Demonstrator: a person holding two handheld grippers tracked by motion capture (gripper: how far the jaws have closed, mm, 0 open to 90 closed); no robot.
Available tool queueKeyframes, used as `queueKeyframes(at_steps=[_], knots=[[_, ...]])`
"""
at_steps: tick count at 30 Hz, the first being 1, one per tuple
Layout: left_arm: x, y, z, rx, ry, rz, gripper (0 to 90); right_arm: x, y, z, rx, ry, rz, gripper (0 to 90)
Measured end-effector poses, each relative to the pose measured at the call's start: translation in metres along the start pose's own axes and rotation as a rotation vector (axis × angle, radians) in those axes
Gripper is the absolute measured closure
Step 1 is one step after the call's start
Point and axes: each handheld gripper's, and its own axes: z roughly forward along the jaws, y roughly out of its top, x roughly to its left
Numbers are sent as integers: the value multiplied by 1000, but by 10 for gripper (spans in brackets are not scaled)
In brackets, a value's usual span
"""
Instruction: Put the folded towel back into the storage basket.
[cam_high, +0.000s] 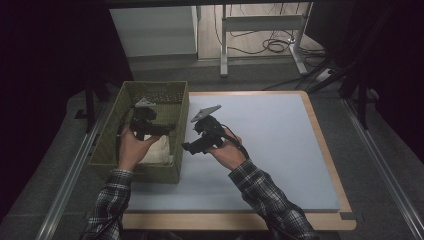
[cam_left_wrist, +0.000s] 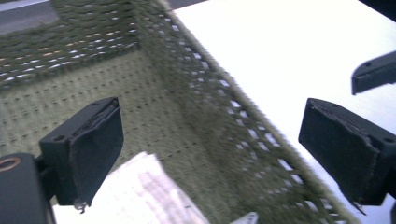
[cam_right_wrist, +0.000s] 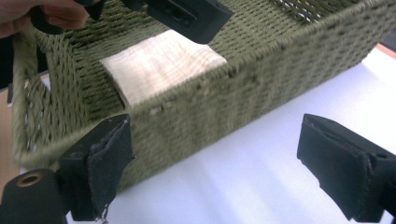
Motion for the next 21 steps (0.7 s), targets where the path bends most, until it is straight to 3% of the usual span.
queueKeyframes(at_steps=[7, 21], knots=[[-20, 1, 1, 0, -33, 27, 29, -8, -19, -15, -1, -14, 17, 63], [-63, 13, 9, 11, -30, 90, 3, -23, -57, -47, 13, -49, 31, 44]])
